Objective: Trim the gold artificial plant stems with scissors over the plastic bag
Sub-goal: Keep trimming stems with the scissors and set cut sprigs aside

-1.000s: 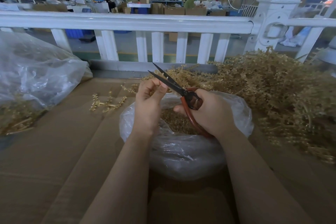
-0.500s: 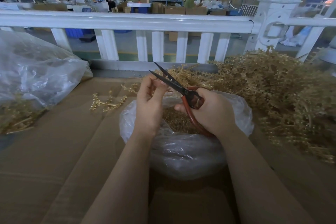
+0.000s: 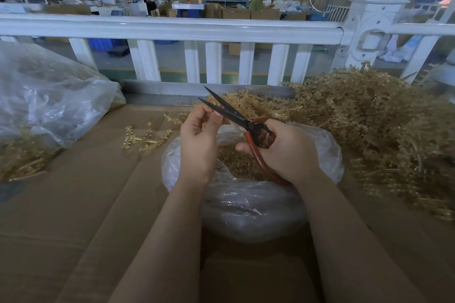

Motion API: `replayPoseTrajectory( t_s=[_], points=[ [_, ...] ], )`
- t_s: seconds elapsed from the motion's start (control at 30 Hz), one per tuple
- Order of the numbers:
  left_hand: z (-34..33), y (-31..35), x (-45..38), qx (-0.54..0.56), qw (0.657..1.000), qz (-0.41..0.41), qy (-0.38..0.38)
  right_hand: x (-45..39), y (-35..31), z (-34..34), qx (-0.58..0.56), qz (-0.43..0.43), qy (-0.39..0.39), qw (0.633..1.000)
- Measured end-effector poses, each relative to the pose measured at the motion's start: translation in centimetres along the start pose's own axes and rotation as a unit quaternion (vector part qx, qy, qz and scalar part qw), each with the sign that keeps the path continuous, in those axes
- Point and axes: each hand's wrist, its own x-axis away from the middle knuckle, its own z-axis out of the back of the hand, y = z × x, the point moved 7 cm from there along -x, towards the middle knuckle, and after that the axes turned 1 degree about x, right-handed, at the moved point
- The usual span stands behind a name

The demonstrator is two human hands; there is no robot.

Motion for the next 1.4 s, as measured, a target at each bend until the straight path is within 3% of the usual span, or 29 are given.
replayPoseTrajectory(
  t_s=[0.9,1.4],
  points=[
    [-0.56,0.46,0.03,0.033,0.999,-0.006,-0.02,0.08,-0.01,0.41,-0.012,0.008,0.008,1.0],
    [-0.13,0.65,-0.08,-0.067,0.997,-0.029,-0.018,0.1,-0.05,0.49,0.003,0.015,0.004,1.0]
  ],
)
